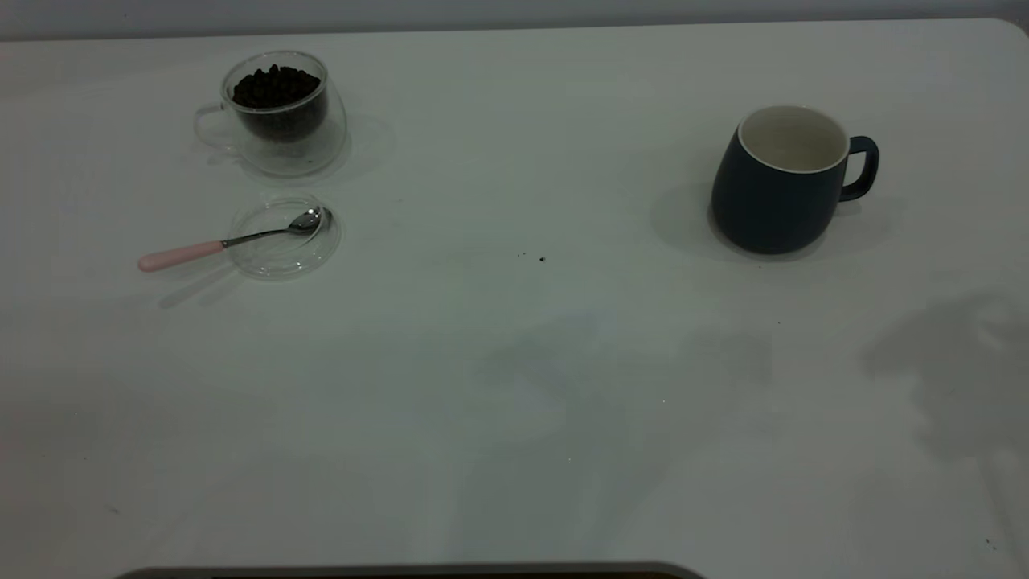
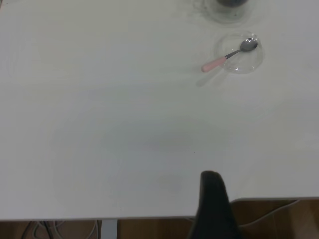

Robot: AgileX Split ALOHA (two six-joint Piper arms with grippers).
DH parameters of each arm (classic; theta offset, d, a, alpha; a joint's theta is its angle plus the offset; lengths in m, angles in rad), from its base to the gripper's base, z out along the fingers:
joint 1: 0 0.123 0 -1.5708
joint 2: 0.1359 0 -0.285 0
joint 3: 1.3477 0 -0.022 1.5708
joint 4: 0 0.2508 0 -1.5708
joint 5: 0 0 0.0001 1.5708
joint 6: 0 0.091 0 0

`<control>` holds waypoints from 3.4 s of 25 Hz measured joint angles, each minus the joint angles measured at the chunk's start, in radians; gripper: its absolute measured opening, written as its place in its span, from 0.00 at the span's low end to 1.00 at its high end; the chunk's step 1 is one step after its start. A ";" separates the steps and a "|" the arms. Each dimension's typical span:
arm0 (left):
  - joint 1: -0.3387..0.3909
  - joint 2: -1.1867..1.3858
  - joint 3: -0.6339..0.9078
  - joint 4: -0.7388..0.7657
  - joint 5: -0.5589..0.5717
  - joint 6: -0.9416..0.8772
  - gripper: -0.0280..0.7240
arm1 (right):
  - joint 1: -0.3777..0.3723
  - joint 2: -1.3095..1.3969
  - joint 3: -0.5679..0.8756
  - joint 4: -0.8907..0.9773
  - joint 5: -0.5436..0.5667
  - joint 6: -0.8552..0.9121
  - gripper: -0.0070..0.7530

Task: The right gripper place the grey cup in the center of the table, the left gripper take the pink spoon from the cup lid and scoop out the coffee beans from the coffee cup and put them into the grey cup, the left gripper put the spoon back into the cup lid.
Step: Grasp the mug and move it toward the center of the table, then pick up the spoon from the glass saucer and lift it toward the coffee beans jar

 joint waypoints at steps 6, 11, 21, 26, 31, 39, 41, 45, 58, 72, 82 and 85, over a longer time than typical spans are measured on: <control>0.000 0.000 0.000 0.001 0.000 0.000 0.82 | 0.017 0.242 -0.108 0.036 -0.071 -0.106 0.89; 0.000 0.000 0.000 0.001 0.000 0.000 0.82 | 0.042 0.416 -0.262 0.024 -0.081 -0.142 0.87; 0.000 0.000 0.000 0.002 0.000 0.000 0.82 | 0.042 0.676 -0.531 -0.206 0.024 -0.158 0.86; 0.000 0.000 0.000 0.002 0.000 0.000 0.82 | 0.053 0.752 -0.590 -0.288 0.018 -0.263 0.85; 0.000 0.000 0.000 0.002 0.000 0.000 0.82 | 0.097 0.814 -0.623 -0.299 -0.020 -0.381 0.84; 0.000 0.000 0.000 0.002 0.000 0.000 0.82 | 0.161 0.846 -0.636 -0.306 -0.050 -0.414 0.81; 0.000 0.000 0.000 0.002 0.000 0.000 0.82 | 0.183 0.847 -0.636 -0.308 -0.049 -0.414 0.80; 0.000 0.000 0.000 0.002 0.000 0.000 0.82 | 0.240 0.847 -0.636 -0.306 -0.053 -0.390 0.79; 0.000 0.000 0.000 0.002 0.000 0.000 0.82 | 0.462 0.847 -0.636 -0.029 -0.200 -0.344 0.79; 0.000 0.000 0.000 0.002 0.000 0.000 0.82 | 0.536 0.774 -0.635 0.224 -0.249 -0.343 0.78; 0.000 0.000 0.000 0.002 0.000 0.000 0.82 | 0.461 0.337 -0.635 0.167 0.321 -0.112 0.78; 0.000 0.000 0.000 0.002 0.000 0.000 0.82 | 0.436 0.211 -0.635 0.096 0.492 0.028 0.78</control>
